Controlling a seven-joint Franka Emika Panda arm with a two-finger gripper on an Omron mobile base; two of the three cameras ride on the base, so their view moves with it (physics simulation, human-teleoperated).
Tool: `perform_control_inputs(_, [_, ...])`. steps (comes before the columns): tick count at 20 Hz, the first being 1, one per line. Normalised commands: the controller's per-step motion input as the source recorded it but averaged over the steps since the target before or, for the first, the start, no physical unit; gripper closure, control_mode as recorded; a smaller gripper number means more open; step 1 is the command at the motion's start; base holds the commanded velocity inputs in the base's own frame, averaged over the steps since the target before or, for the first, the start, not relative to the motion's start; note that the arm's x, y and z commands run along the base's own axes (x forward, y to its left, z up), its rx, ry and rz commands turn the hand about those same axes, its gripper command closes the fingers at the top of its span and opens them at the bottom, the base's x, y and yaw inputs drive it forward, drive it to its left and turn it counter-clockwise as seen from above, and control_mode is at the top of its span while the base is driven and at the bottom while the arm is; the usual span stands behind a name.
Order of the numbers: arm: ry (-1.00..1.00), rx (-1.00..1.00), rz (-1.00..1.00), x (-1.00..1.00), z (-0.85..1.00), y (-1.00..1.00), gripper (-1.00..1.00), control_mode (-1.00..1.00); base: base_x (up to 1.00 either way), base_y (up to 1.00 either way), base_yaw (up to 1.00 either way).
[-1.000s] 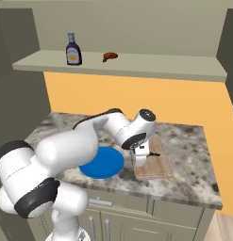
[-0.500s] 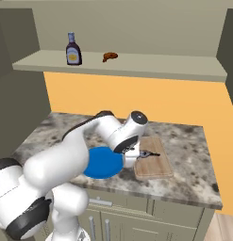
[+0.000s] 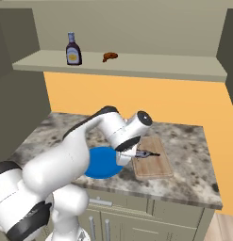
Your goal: Pick the fish from the plate and place it on the cutting board. Then pick the condiment bottle from the cabinet and place it next to the cutting board.
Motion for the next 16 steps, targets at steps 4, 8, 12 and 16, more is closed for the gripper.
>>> perform_control_inputs(4, [0.05,0.19,-0.05,-0.15,0.20,0.18,-1.00,-1.00,0.00,0.00,0.00])
perform_control_inputs(8, [0.00,0.20,-0.09,-0.28,0.18,0.27,-1.00,-1.00,0.00,0.00,0.00])
perform_control_inputs(12, [0.00,0.20,-0.12,-0.32,0.19,0.34,-1.00,-1.00,0.00,0.00,0.00])
perform_control_inputs(16, [0.00,0.19,-0.14,-0.29,0.20,0.40,-1.00,-1.00,0.00,0.00,0.00])
